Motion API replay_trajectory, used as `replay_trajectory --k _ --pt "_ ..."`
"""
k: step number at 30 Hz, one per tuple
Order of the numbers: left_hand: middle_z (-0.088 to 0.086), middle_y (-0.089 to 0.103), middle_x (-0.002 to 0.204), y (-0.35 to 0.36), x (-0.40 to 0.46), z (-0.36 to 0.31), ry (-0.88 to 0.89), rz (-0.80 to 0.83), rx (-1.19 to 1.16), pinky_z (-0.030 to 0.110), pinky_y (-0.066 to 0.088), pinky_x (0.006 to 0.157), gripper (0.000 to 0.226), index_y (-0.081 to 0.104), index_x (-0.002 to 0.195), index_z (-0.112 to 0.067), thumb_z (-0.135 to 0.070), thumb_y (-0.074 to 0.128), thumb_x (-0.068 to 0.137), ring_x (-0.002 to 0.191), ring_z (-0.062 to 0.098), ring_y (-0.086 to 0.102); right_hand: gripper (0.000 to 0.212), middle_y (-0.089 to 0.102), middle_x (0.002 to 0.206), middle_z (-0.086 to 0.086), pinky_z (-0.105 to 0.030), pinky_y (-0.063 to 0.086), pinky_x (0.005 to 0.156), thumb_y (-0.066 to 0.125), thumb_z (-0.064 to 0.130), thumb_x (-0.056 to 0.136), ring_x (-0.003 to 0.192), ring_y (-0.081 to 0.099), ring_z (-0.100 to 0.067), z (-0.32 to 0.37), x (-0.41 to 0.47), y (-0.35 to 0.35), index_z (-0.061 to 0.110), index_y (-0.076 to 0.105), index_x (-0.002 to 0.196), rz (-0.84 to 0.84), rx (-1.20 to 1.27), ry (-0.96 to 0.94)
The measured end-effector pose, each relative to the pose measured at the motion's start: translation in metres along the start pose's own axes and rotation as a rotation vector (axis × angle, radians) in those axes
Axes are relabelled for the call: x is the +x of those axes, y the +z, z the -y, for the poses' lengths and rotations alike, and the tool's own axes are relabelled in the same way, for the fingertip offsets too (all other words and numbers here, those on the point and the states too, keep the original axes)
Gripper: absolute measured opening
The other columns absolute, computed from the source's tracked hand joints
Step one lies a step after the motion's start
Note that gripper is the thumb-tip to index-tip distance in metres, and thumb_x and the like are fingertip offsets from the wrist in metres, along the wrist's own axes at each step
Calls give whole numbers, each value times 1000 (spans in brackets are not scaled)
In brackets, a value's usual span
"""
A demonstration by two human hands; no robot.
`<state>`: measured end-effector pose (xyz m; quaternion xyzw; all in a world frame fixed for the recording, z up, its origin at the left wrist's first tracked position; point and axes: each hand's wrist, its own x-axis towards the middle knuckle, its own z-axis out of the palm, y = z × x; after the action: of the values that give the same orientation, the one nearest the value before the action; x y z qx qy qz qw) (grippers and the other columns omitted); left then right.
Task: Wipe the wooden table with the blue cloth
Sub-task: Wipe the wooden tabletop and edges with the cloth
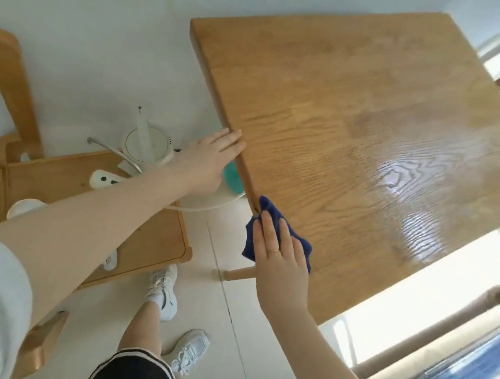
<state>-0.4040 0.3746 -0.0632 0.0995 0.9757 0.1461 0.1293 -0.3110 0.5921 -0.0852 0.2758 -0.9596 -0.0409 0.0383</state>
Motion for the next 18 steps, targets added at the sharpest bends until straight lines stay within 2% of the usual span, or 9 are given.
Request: replay_trajectory --k 3,6,7,11,13,16,18 --pt "6 -6 158 14 -18 -15 24 15 -10 36 8 118 70 4 150 -13 -9 42 91 146 23 2 67 48 140 -8 -41 45 95 68 14 72 125 48 -33 -4 42 0 14 46 135 14 25 30" --pt "7 -7 158 19 -36 -21 -16 22 -1 35 5 117 77 1 150 -13 -8 48 88 146 24 -1 70 34 150 -6 -44 30 107 61 20 83 136 32 -32 2 71 4 18 28 144 80 117 112" --pt "7 -8 158 18 -41 -24 -36 30 -21 34 4 116 78 0 150 -14 -9 48 89 145 24 -2 70 33 150 -6 -44 28 108 61 20 83 136 32 -32 1 64 4 18 28 145 69 132 137" --pt "6 -4 158 19 -55 -48 -8 0 -100 36 5 117 79 -3 150 -17 -6 46 90 145 24 0 61 50 138 -8 -43 38 101 66 27 78 126 47 -30 -15 -30 3 15 46 134 -25 196 182" --pt "7 -4 158 24 -51 -65 66 3 -74 37 4 118 73 5 151 -17 -8 46 90 145 24 -1 53 52 136 -7 -43 39 101 61 32 82 125 48 -28 -29 -75 6 15 50 131 -25 218 131" --pt "8 0 158 29 -40 -95 177 17 -4 41 1 118 60 27 147 -18 -9 45 90 145 26 -5 47 51 137 -7 -42 33 104 52 34 89 126 44 -28 -45 -106 10 14 49 131 -39 230 68" --pt "7 2 158 31 -35 -111 201 50 0 41 1 117 57 31 145 -19 -14 46 90 145 25 -3 49 48 139 -7 -43 32 107 47 39 92 130 39 -28 -43 -121 13 14 45 134 -37 234 126"
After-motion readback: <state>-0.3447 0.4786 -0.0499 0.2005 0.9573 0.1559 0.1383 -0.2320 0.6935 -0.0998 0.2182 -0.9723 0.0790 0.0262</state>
